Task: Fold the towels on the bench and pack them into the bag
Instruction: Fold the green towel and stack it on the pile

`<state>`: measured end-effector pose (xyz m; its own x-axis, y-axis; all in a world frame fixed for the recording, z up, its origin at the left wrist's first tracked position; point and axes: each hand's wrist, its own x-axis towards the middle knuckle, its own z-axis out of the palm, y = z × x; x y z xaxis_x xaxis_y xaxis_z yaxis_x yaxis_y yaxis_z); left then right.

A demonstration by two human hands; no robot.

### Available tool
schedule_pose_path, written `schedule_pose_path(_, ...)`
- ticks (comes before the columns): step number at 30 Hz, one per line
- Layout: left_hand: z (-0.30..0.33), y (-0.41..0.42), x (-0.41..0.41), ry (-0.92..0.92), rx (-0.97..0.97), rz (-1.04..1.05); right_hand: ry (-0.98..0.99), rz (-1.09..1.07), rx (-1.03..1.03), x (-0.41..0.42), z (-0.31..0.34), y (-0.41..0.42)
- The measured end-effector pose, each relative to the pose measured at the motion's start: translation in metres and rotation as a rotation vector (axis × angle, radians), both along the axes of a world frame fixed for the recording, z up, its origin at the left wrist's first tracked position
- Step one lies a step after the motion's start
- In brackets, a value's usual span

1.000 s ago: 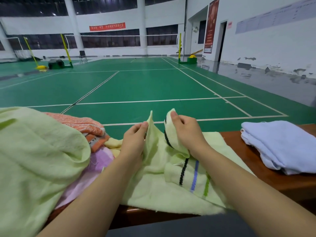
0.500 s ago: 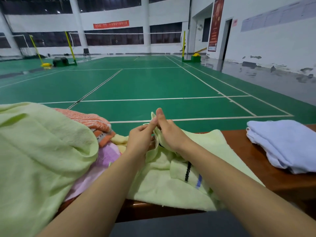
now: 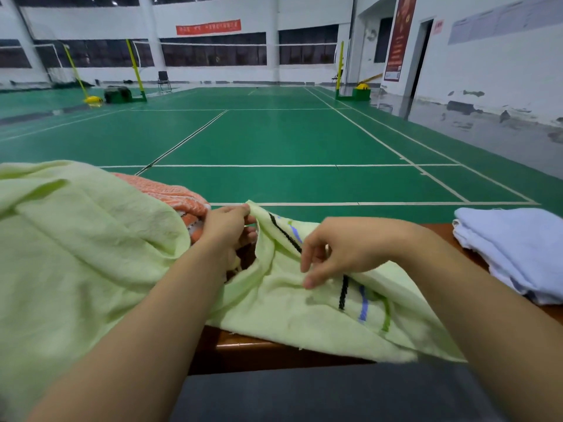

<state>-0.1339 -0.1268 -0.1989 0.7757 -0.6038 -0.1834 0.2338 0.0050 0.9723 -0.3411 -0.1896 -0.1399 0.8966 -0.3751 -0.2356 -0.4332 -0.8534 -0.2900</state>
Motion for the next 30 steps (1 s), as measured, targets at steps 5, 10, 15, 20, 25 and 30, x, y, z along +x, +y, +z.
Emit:
schedule_pose_path(5,0.004,0.006,0.008,0.102,0.083,-0.112,0.165,-0.017,-0.043,-0.010,-0.016,0.000)
schedule_pose_path(10,0.023,0.014,0.011,0.028,0.133,-0.252,-0.091,0.096,0.046,-0.008,-0.008,0.009)
schedule_pose_path(15,0.043,0.014,0.011,-0.390,0.294,-0.294,-0.346,0.244,0.180,0.015,-0.001,0.033)
schedule_pose_path(20,0.032,0.017,0.023,-0.336,0.298,-0.304,-0.366,0.349,0.242,0.049,-0.015,0.060)
schedule_pose_path(25,0.026,0.017,0.031,-0.210,0.267,-0.353,-0.339,0.336,0.279,0.063,-0.020,0.068)
schedule_pose_path(30,0.023,0.016,0.035,-0.105,0.202,-0.355,-0.162,0.399,0.253,0.060,-0.021,0.091)
